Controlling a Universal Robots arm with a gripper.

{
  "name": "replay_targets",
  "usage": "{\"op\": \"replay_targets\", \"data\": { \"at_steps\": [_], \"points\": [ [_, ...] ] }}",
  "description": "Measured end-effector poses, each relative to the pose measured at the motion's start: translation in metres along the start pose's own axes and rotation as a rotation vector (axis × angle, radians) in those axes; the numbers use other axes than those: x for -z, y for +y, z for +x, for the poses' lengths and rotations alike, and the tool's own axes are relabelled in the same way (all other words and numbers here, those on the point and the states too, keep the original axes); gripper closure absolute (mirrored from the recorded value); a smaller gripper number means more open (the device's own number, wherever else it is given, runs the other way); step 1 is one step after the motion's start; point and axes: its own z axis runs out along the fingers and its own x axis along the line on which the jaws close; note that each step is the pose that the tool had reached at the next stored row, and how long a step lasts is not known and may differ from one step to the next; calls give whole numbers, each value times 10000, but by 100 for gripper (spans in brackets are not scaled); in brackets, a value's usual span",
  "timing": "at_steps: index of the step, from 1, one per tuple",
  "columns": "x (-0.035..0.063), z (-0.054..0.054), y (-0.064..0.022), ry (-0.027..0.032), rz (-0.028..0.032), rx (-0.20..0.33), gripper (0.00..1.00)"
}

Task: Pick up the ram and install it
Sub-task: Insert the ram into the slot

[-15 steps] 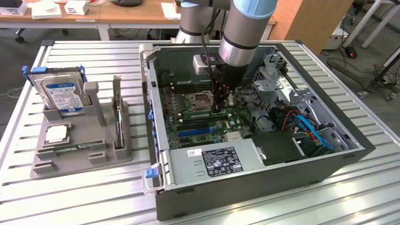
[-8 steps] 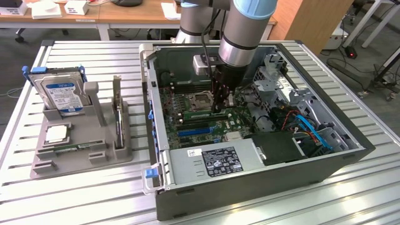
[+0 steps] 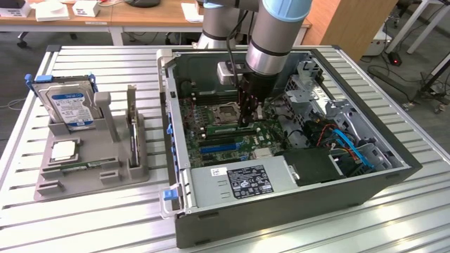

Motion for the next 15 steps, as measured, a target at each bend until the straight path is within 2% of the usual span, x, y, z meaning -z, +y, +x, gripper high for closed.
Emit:
{"op": "replay_targets", "data": {
  "at_steps": [15],
  "points": [
    [19,0,1,1,0,50,89]
  ]
}}
